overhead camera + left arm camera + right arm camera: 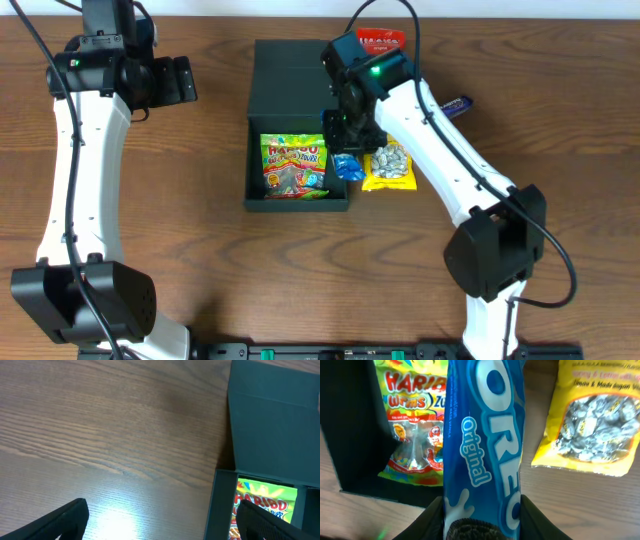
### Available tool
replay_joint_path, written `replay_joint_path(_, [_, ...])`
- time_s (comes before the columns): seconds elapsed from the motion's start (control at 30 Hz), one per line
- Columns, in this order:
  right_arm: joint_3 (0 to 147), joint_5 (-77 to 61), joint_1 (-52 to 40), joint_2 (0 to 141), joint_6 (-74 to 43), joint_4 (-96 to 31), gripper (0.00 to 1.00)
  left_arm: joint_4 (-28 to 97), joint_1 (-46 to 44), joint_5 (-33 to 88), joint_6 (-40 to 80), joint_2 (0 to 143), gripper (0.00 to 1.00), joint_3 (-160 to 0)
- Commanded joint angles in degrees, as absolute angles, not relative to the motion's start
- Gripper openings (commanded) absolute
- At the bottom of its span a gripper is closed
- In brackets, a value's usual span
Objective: Pack container
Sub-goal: 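Lower the Oreo pack into the box beside the Haribo bag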
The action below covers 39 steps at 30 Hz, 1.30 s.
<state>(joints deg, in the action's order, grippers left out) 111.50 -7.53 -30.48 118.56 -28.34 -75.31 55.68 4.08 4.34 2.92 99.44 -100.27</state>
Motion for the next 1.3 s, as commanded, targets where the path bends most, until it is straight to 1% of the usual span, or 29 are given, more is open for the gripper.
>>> replay_joint_path(0.0, [110.17,-7.6,-31.11,117.49,-31.99,-75.44,0.22,55.99,4.34,4.49,2.31,98.5,0.95,-101.51])
replay_joint_path(0.07, [109.6,-7.6,-31.18,117.49,-32.16,-75.44,0.24,56.25,4.34,4.49,2.28,98.5,0.95,-101.51])
replay_joint_path(0.1, [109.47,-7.6,-31.2,117.49,-32.16,-75.26,0.32,56.31,4.34,4.49,2.28,98.5,0.95,-101.51])
replay_joint_path(0.13, [109.36,-7.6,-31.22,117.49,-32.16,-74.91,0.42,56.36,4.34,4.51,2.28,98.5,0.95,-101.51])
replay_joint_path(0.17, [109.36,-7.62,-31.27,117.49,-32.16,-74.59,0.59,56.4,4.34,4.51,2.28,98.5,0.95,-101.51])
replay_joint_path(0.2, [109.36,-7.62,-31.33,117.49,-32.14,-74.28,0.67,56.45,4.34,4.51,2.28,98.5,0.95,-101.51])
replay_joint_path(0.33, [109.36,-7.53,-31.33,117.49,-32.12,-72.69,0.88,56.51,4.34,4.51,2.28,98.5,0.95,-101.51])
replay_joint_path(0.37, [109.36,-7.49,-31.33,117.49,-32.12,-72.42,0.9,56.51,4.34,4.51,2.28,98.5,0.95,-101.51])
replay_joint_path(0.5, [109.36,-6.61,-31.31,117.49,-32.14,-71.9,0.9,56.51,4.34,4.51,2.28,98.5,0.95,-101.51])
replay_joint_path(0.57, [109.38,-6.2,-31.31,117.49,-32.08,-71.77,0.85,56.51,4.32,4.51,2.31,98.5,0.95,-101.51])
replay_joint_path(0.6, [109.36,-6.22,-31.31,117.49,-32.03,-71.75,0.8,56.51,4.32,4.51,2.31,98.5,0.95,-101.51])
replay_joint_path(0.63, [109.36,-6.24,-31.33,117.49,-31.42,-71.75,0.71,56.53,4.32,4.51,2.31,98.5,0.95,-101.51])
replay_joint_path(0.77, [109.36,-8.82,-32.1,117.49,-26.2,-71.72,0.17,56.58,4.32,4.54,2.31,98.5,0.95,-101.51])
replay_joint_path(0.8, [109.36,-10.94,-32.51,117.49,-23.11,-71.92,0.07,56.58,4.32,4.54,2.31,98.5,0.95,-101.51])
replay_joint_path(0.87, [109.34,-13.67,-33.26,117.51,-17.82,-73.34,0.01,56.69,4.32,4.54,2.31,98.5,0.95,-101.51])
replay_joint_path(1.03, [107.09,-14.87,-35.07,117.67,-11.97,-75.37,0.01,56.82,4.32,4.51,2.31,98.5,0.95,-101.51])
replay_joint_path(1.13, [106.54,-19.2,-35.55,117.67,-7.97,-74.76,0.01,56.9,4.32,4.54,2.31,98.5,0.95,-101.51])
replay_joint_path(1.27, [106.13,-19.55,-35.7,117.67,-5.85,-74.83,0.01,57.12,4.32,4.51,2.28,98.5,0.95,-101.51])
